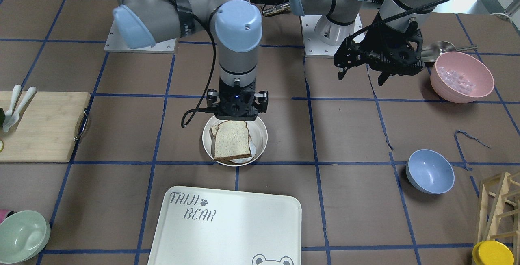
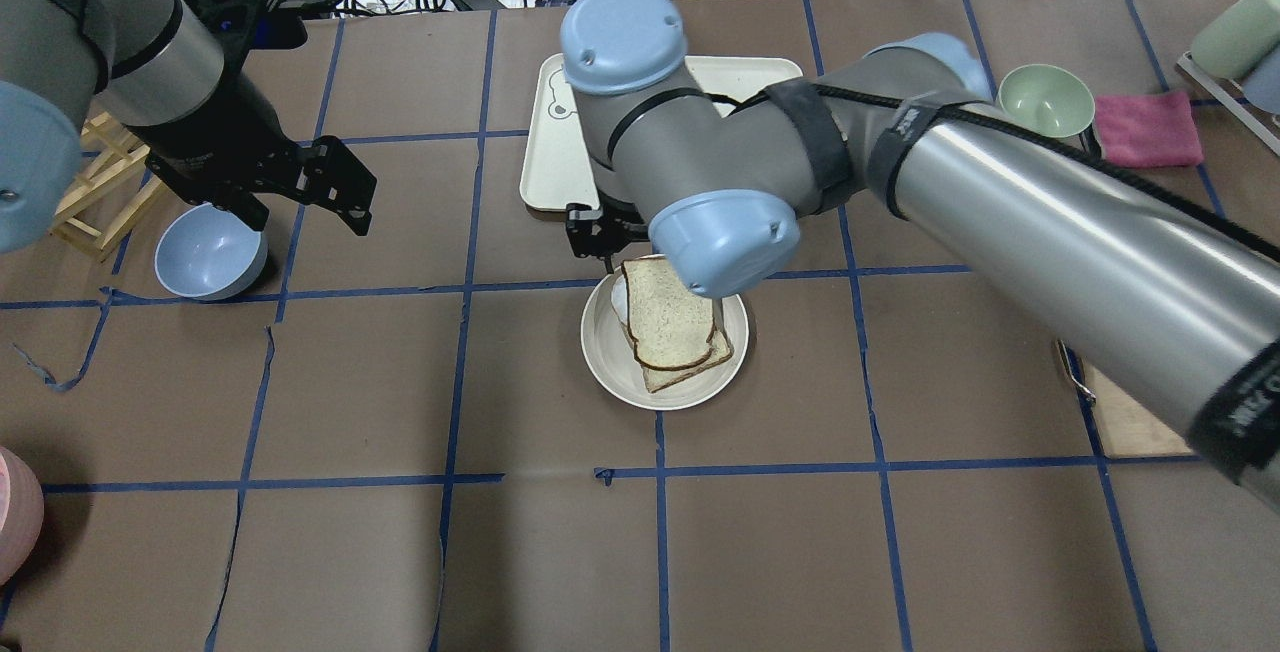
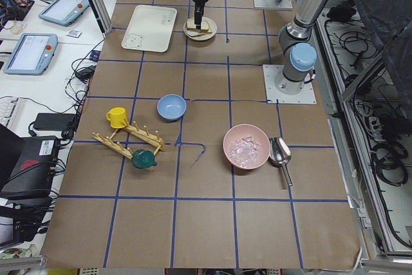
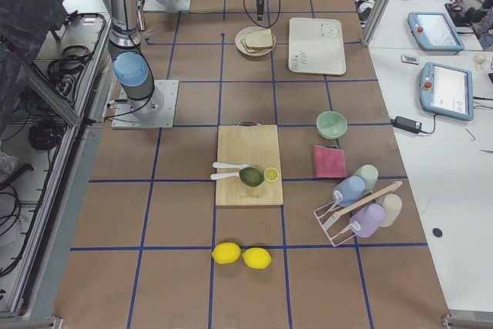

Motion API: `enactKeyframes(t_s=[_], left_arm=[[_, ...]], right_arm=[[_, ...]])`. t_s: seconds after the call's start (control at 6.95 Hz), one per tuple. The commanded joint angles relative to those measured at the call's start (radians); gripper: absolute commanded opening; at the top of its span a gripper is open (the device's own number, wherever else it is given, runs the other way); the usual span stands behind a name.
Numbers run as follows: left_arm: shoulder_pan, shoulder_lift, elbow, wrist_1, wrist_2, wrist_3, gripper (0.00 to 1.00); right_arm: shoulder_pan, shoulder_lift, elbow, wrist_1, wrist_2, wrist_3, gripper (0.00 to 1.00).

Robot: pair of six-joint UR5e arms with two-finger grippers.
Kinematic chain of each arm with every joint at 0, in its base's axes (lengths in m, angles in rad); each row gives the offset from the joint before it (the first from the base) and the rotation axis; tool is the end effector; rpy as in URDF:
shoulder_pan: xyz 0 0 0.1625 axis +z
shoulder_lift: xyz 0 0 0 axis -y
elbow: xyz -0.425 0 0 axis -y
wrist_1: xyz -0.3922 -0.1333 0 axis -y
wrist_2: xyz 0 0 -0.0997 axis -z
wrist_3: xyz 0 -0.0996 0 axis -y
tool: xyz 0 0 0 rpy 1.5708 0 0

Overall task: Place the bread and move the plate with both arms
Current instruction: 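Open the right gripper and raise it away from the plate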

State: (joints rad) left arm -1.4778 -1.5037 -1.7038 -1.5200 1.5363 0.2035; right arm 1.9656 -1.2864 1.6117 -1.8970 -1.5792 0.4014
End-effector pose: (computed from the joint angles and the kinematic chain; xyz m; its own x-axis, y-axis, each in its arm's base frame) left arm -0.0933 -0.4717 0.4597 -0.9933 0.1098 0.0368 0.1102 0.9939 0.0078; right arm 0.3495 -0.4943 0.3456 -1.0000 0.0066 0.0074 0.0066 1.0000 -0.0041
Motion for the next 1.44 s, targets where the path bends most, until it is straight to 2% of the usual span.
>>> enactKeyframes(t_s=[0.0,0.29,0.58,1.01,1.29], left_arm=[[0.001,-0.018,-0.010,0.003,0.008,-0.006,1.00],[0.001,-0.021,-0.017,0.006,0.007,-0.012,1.00],[0.005,-0.027,-0.023,0.012,0.007,-0.012,1.00],[0.005,-0.081,-0.062,0.014,0.004,-0.024,1.00],[-0.024,-0.128,-0.074,0.058,-0.010,-0.164,1.00]], right_arm=[[-0.164,-0.117,-0.009,0.151,0.013,-0.209,1.00],[-0.240,-0.191,-0.021,0.229,0.013,-0.275,1.00],[-0.254,-0.208,-0.120,0.290,0.011,-0.283,1.00],[-0.365,-0.218,-0.137,0.303,0.008,-0.403,1.00],[-0.364,-0.218,-0.169,0.302,0.002,-0.403,1.00]])
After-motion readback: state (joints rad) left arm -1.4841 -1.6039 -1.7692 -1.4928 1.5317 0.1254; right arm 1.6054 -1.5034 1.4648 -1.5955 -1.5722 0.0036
